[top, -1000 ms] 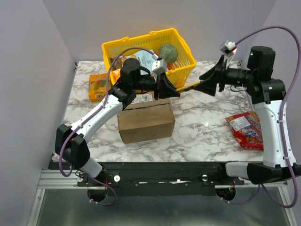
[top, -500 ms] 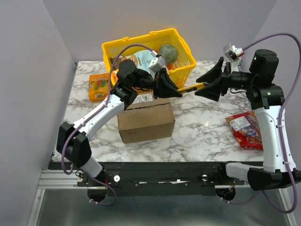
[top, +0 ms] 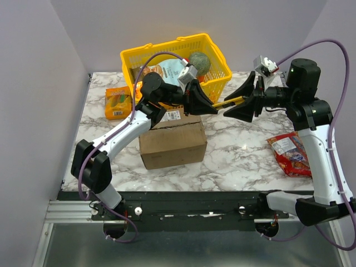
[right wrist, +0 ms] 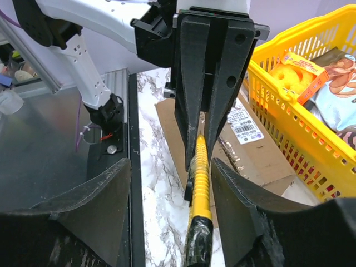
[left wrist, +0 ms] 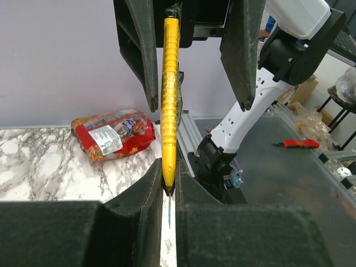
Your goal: Unpack the express box
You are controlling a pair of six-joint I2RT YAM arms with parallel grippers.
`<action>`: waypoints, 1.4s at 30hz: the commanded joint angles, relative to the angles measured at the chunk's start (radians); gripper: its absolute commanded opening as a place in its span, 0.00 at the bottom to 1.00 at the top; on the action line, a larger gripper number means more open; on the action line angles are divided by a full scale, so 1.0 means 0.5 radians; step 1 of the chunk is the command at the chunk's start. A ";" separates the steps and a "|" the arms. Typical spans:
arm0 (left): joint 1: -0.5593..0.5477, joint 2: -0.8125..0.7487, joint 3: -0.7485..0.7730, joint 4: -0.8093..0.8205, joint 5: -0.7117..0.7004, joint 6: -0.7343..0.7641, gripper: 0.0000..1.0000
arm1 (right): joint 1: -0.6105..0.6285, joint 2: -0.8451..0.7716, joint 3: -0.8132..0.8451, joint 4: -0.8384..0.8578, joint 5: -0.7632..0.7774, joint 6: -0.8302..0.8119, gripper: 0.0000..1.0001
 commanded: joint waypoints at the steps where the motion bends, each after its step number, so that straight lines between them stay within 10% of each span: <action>1: -0.011 0.024 0.017 0.127 0.000 -0.058 0.00 | 0.012 0.023 -0.005 0.065 0.070 0.072 0.64; 42: 0.017 0.067 0.017 0.228 -0.153 -0.153 0.00 | 0.079 0.060 -0.054 0.197 0.245 0.189 0.35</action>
